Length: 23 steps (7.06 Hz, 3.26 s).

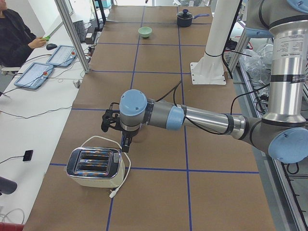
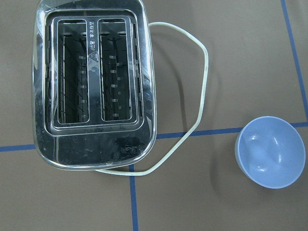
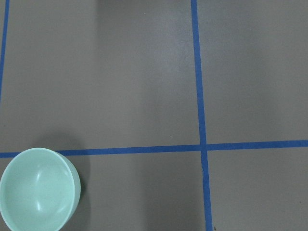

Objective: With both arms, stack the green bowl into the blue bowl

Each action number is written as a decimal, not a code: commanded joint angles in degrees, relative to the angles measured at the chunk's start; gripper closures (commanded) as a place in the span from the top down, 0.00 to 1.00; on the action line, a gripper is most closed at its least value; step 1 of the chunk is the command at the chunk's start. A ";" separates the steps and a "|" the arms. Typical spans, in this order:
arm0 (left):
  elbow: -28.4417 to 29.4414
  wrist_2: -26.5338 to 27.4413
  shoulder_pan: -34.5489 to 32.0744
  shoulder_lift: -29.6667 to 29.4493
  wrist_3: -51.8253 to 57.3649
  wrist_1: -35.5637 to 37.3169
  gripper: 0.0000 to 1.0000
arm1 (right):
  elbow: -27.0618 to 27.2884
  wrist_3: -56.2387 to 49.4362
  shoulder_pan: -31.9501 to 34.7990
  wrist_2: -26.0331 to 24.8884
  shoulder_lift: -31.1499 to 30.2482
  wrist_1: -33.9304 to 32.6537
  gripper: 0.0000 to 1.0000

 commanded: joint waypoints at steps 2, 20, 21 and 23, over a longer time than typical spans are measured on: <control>0.45 0.48 3.84 -6.62 -5.32 4.11 0.98 | -1.50 0.27 -2.59 -2.29 1.16 0.05 1.00; 27.26 11.74 30.94 -18.08 -16.17 -19.87 0.86 | 2.98 18.28 -17.98 -6.34 5.46 -0.56 1.00; 27.17 11.74 31.38 -18.16 -16.26 -19.87 0.82 | 4.28 18.28 -17.98 -6.43 4.07 -0.56 1.00; 27.26 11.74 31.56 -18.16 -16.35 -19.87 0.61 | 4.91 18.28 -17.89 -6.34 3.45 -0.56 1.00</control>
